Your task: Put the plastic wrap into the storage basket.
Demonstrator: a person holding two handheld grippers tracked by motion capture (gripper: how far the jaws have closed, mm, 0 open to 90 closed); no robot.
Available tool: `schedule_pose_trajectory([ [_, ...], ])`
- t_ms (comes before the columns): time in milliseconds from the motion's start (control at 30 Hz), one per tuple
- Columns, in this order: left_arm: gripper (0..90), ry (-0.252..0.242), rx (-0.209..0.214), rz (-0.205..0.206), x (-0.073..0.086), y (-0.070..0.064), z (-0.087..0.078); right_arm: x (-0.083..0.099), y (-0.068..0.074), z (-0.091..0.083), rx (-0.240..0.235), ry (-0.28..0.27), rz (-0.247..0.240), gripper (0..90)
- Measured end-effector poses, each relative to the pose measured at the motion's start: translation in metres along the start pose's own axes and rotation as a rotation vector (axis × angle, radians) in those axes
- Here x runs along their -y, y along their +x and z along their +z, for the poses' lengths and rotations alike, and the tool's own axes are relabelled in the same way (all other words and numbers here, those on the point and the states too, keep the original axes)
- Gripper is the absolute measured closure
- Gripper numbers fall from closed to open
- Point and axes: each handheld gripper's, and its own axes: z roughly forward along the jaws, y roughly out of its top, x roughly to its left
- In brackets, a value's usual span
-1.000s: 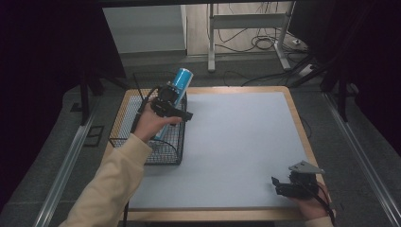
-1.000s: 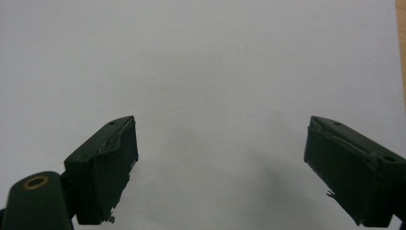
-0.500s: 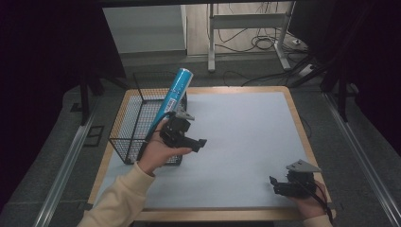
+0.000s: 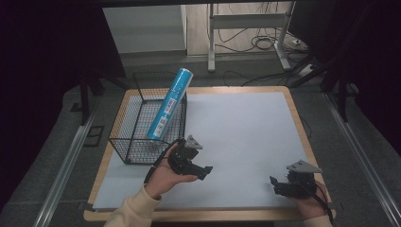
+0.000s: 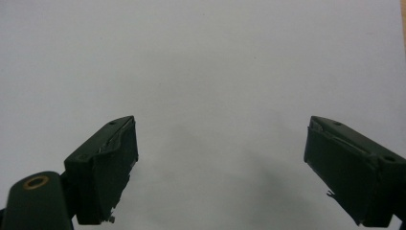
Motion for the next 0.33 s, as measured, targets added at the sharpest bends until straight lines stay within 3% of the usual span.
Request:
schedule_pose_trajectory([
  [333,19.1,0.011,0.02,-0.009,0.0027,0.0,0.0095,0.0003,-0.0008,-0.0045,0.0,-0.023,-0.005,11.4],
])
